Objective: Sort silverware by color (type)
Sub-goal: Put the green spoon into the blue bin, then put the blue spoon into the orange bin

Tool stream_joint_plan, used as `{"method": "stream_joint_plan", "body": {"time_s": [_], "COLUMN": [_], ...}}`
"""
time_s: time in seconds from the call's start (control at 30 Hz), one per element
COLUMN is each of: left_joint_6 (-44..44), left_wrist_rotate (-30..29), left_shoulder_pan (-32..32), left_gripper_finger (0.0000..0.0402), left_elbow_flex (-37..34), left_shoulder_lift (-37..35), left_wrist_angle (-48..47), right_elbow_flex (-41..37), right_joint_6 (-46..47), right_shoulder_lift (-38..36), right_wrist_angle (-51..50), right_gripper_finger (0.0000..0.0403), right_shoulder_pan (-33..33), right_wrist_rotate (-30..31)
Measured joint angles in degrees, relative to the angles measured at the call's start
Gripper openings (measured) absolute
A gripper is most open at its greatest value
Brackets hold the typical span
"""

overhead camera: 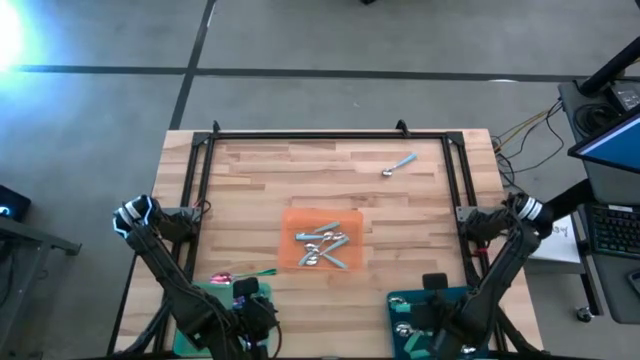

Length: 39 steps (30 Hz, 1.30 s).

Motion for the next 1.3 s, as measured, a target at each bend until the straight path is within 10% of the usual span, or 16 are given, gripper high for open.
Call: {"method": "stream_joint_plan", "body": {"time_s": [0.37,0.8,1.3], "left_joint_6": [0.00,0.00,0.00], "left_wrist_rotate": [0.02,0.04,0.07], "left_shoulder_pan": [0.10,0.16,0.93], "left_gripper_finger": [0.0098,0.0098,0.0098], "left_elbow_flex": [-0.02,-0.02,-0.02], "left_shoulder_lift": [0.00,0.00,0.00], "left_wrist_angle": [0.04,0.00,-1.49], "right_elbow_flex": [-11.56,-9.02,-8.13], "right_joint_6": [5.99,0.03,-24.13], "right_shoulder_lift": [-5.84,-8.73,-8.77], "right_wrist_angle": [12.09,9.44,-3.49], "right_gripper_finger": [0.0051,0.0151,0.0152], "right_shoulder_pan": [0.03,-3.82,-33.24], "right_wrist_rotate": [-0.84,3.09,6.08]}}
